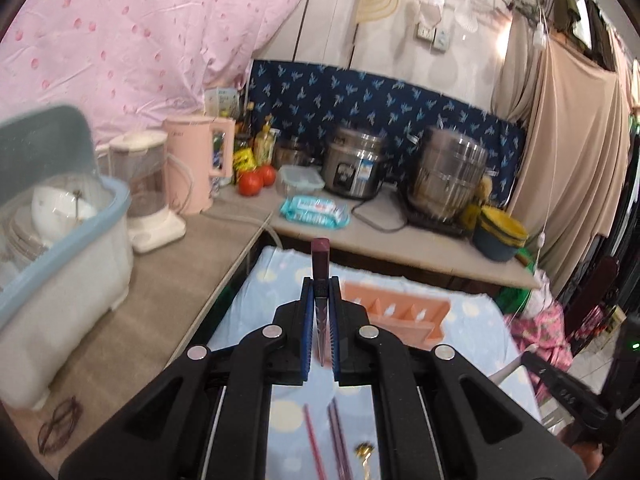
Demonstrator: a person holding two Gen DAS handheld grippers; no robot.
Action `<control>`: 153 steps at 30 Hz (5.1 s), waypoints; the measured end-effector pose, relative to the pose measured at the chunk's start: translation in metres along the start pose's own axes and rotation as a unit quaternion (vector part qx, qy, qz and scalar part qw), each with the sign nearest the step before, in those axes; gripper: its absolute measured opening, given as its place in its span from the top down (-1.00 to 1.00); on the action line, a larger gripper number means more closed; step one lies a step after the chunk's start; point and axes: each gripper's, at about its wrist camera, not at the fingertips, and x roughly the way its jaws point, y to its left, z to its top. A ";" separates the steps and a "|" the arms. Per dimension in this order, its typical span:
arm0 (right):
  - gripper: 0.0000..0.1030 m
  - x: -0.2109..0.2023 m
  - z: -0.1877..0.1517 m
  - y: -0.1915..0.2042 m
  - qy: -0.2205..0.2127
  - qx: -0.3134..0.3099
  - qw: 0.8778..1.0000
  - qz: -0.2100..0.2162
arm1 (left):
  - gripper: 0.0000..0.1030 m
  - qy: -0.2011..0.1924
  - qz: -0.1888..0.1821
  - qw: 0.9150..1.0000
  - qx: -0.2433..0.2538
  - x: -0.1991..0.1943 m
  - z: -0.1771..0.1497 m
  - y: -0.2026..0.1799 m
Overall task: Organize utensils
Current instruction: 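Lift both items into the pink holder and open both tools to release them, then move both open tools back down to the remaining chopsticks, then grasp a red chopstick with the right tool while the left tool grasps another red chopstick, then carry both chopsticks up into the pink holder and open both tools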
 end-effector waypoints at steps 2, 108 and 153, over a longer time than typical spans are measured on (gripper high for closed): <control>0.89 0.011 0.019 0.002 -0.011 0.006 1.000 0.011 | 0.87 -0.019 -0.006 1.000 -0.002 0.004 0.020 -0.007; 0.78 -0.013 -0.242 -0.007 0.194 -0.087 0.974 -0.074 | 0.30 0.287 0.007 0.957 0.032 0.017 -0.283 -0.012; 0.86 -0.070 -0.082 0.004 0.012 -0.036 0.999 -0.017 | 0.87 0.107 0.015 0.994 0.001 -0.019 -0.133 0.009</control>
